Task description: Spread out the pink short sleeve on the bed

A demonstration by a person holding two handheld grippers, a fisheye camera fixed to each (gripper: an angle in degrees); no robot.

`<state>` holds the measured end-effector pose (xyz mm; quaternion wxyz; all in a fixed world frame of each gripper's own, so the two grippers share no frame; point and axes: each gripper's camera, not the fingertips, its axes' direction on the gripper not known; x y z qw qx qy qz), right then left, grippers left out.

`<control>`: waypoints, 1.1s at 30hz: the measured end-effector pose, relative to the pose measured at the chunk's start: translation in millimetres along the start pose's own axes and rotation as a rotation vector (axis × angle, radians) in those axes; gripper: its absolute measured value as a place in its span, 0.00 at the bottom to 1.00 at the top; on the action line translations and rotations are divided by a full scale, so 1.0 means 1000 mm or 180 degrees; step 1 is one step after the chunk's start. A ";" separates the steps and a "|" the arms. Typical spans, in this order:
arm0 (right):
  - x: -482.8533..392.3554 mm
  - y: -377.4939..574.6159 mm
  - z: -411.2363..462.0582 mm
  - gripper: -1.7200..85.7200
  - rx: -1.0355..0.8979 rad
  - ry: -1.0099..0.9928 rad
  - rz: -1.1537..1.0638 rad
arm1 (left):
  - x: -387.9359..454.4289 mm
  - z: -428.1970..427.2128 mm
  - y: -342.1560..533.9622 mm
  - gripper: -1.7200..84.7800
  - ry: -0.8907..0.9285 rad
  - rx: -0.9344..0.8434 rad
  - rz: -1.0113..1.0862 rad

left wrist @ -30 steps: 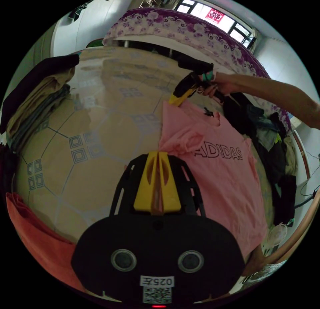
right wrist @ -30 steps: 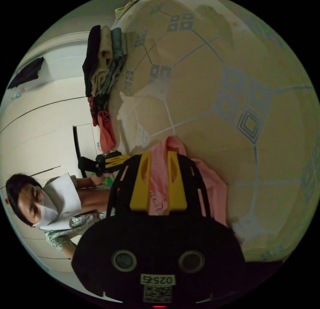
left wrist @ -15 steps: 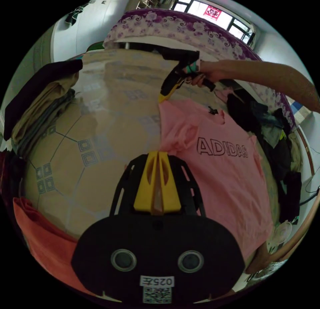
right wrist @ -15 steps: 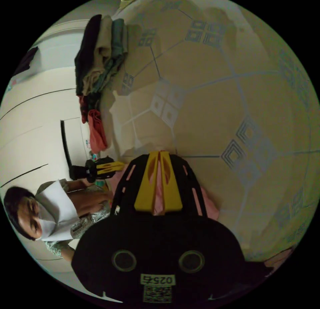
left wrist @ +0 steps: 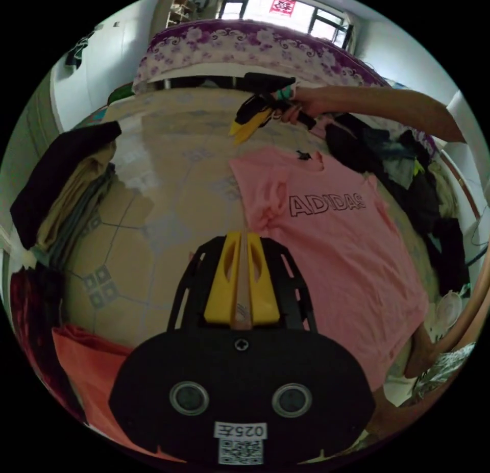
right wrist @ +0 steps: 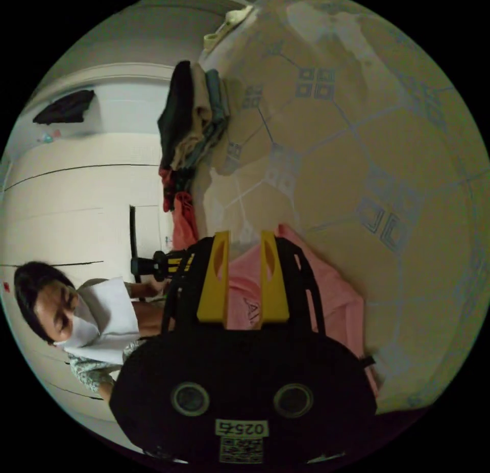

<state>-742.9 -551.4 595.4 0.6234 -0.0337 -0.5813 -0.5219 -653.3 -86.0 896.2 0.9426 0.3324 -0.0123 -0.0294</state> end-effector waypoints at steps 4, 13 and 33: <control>-0.005 0.015 0.002 0.13 -0.0182 0.0271 0.0085 | 0.029 0.020 -0.035 0.04 -0.0148 -0.0158 0.0523; -0.038 -0.014 -0.023 0.10 -0.0099 0.0438 0.0154 | 0.036 0.021 -0.062 0.03 -0.0240 -0.0359 0.0657; -0.188 -0.014 -0.147 0.09 -0.0139 0.1003 0.0073 | 0.065 -0.061 -0.096 0.01 -0.0132 -0.0274 0.0991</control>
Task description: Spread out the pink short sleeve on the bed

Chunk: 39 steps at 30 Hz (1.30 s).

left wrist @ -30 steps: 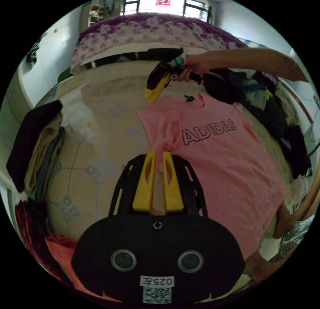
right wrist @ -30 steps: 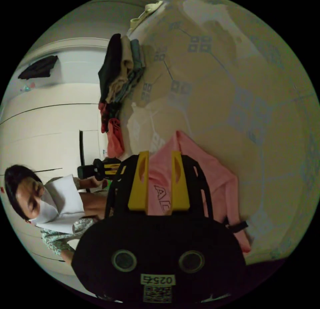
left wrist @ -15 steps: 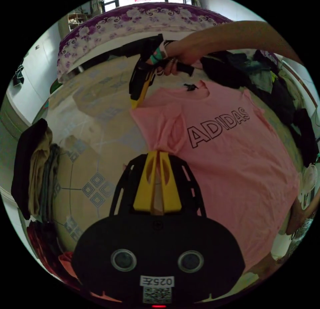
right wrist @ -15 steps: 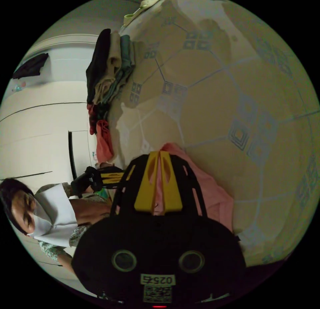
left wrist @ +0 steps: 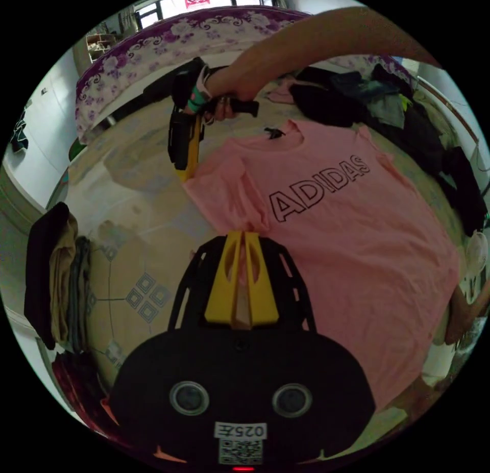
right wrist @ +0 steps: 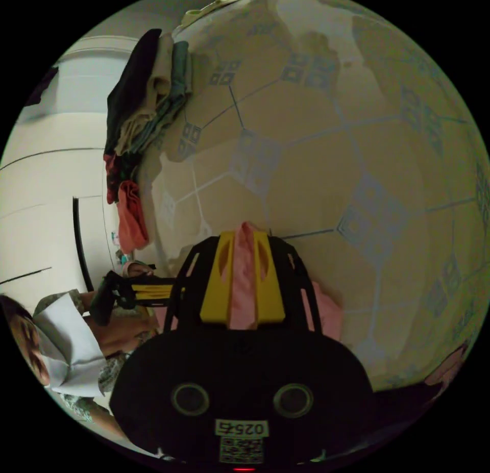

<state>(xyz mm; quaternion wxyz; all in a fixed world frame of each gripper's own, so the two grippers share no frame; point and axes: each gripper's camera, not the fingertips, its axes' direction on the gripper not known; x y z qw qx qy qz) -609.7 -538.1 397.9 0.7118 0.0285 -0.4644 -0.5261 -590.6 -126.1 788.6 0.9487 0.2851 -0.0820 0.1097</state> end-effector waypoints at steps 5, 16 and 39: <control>-0.038 0.075 -0.081 0.08 0.0588 0.0012 -0.0117 | -0.033 -0.056 0.001 0.01 0.0520 0.0248 -0.0294; -0.073 0.183 -0.160 0.01 0.0965 0.0285 0.0441 | -0.018 -0.038 -0.087 0.01 0.0839 0.0059 -0.0592; -0.245 0.820 -0.519 0.08 0.3536 0.1479 0.1802 | -0.032 -0.132 -0.332 0.04 0.1132 0.1239 -0.0132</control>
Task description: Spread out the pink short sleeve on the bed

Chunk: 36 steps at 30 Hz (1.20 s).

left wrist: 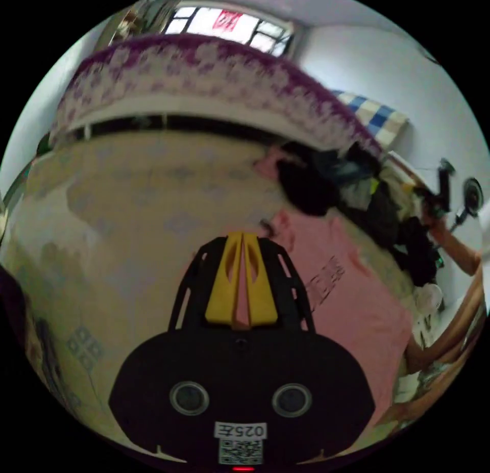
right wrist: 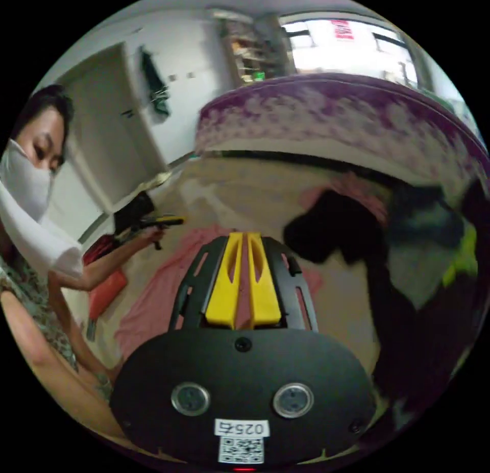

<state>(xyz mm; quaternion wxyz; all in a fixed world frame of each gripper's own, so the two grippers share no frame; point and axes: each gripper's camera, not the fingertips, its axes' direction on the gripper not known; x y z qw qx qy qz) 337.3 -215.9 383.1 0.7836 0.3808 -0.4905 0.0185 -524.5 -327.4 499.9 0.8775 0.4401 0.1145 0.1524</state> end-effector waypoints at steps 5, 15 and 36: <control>0.090 0.081 0.001 0.16 -0.0133 -0.0669 0.1541 | 0.118 0.111 -0.132 0.11 0.0842 -0.0428 0.1533; 0.153 0.067 -0.058 0.18 -0.0212 -0.1227 0.2356 | 0.276 0.403 -0.275 0.09 0.1476 -0.2722 0.2710; 0.054 -0.023 -0.152 0.08 -0.0348 -0.0853 0.2310 | 0.309 0.484 -0.297 0.01 0.1713 -0.2790 0.3184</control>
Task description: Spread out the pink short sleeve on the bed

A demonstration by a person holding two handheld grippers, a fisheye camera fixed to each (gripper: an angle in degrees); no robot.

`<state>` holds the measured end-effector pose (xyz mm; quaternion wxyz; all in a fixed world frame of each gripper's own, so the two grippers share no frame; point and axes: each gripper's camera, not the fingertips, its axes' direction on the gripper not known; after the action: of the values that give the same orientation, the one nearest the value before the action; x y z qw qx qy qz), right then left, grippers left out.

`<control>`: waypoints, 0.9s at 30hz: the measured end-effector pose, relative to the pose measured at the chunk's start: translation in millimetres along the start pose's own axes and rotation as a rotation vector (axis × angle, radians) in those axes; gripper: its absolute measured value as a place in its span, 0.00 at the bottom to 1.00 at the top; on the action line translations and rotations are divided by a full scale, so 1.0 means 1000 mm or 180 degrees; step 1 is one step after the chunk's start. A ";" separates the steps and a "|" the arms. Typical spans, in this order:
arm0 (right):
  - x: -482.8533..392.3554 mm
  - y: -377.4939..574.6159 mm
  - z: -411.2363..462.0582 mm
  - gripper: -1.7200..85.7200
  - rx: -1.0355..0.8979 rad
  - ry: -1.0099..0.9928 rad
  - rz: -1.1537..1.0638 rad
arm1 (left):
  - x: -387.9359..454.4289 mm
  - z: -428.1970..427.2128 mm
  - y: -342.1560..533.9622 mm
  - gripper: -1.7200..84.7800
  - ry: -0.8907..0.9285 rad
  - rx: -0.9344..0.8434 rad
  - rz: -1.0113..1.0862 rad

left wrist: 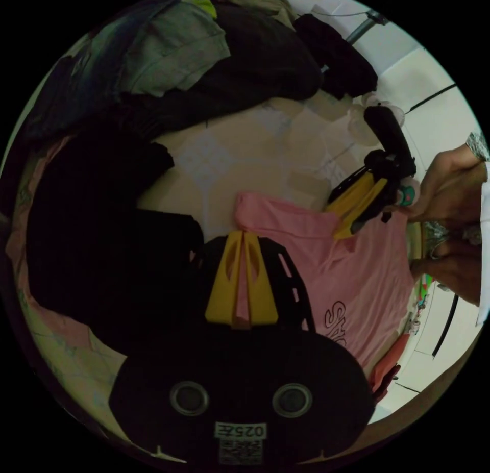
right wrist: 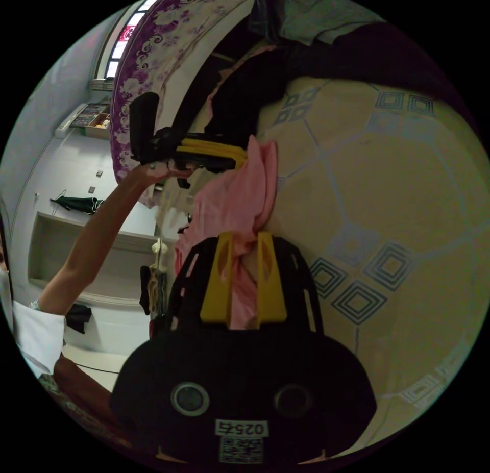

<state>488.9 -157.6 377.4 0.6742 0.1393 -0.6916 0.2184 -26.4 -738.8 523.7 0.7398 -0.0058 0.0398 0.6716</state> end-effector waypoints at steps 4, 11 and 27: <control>-0.041 0.020 -0.004 0.03 0.0096 0.0196 -0.0121 | 0.001 -0.003 0.032 0.01 -0.0157 0.0260 -0.0059; -0.231 0.091 0.019 0.03 0.0124 0.1590 -0.2777 | 0.034 -0.025 0.169 0.01 -0.0512 0.1771 -0.0696; -0.342 0.205 0.113 0.18 -0.0856 0.2163 -0.3279 | 0.108 0.076 0.371 0.03 0.0252 0.2412 -0.3064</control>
<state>308.1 -70.6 14.8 0.8865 0.2913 -0.3045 -0.1911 -381.1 -590.3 608.7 0.9087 0.2153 0.2962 0.2005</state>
